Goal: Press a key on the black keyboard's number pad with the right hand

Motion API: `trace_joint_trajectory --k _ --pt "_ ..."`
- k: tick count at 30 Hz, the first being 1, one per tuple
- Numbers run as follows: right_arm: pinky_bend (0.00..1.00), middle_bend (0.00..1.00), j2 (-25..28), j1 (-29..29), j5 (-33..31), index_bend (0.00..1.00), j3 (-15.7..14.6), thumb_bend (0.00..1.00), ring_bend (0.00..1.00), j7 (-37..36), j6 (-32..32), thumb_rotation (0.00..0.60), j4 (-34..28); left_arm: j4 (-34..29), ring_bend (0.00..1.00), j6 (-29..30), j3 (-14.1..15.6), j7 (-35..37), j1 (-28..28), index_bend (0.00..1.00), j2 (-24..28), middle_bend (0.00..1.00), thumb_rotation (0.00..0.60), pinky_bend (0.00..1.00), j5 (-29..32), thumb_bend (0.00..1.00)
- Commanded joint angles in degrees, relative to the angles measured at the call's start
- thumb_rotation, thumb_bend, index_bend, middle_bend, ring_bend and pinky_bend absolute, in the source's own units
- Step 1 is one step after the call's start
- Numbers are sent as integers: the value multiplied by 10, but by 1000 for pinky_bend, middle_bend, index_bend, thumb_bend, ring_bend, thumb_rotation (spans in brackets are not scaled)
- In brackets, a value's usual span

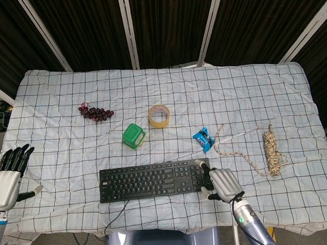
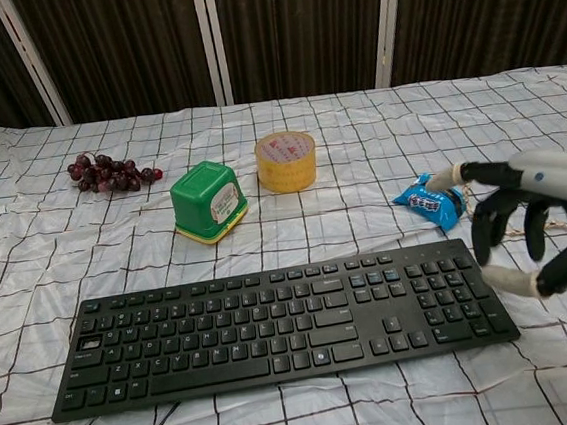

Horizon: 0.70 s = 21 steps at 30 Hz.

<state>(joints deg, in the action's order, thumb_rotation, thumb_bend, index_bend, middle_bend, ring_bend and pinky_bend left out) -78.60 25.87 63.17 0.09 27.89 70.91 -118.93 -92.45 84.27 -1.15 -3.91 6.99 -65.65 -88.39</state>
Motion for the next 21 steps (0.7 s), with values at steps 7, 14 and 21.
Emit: trace_joint_trajectory --k 7,14,21 --pt "0 0 95 -78 152 0 -62 217 0 -42 93 600 49 1 0 1 0 -5 -1 0 0 0 600 0 -1 41" --pt "0 0 126 -138 218 0 -84 198 0 -117 162 600 136 3 0 1 -1 -13 -1 0 0 0 600 0 2 37" --pt "0 0 128 -165 224 0 -62 198 0 -167 200 600 176 4 0 7 0 -12 -2 0 -2 0 600 0 -4 38"
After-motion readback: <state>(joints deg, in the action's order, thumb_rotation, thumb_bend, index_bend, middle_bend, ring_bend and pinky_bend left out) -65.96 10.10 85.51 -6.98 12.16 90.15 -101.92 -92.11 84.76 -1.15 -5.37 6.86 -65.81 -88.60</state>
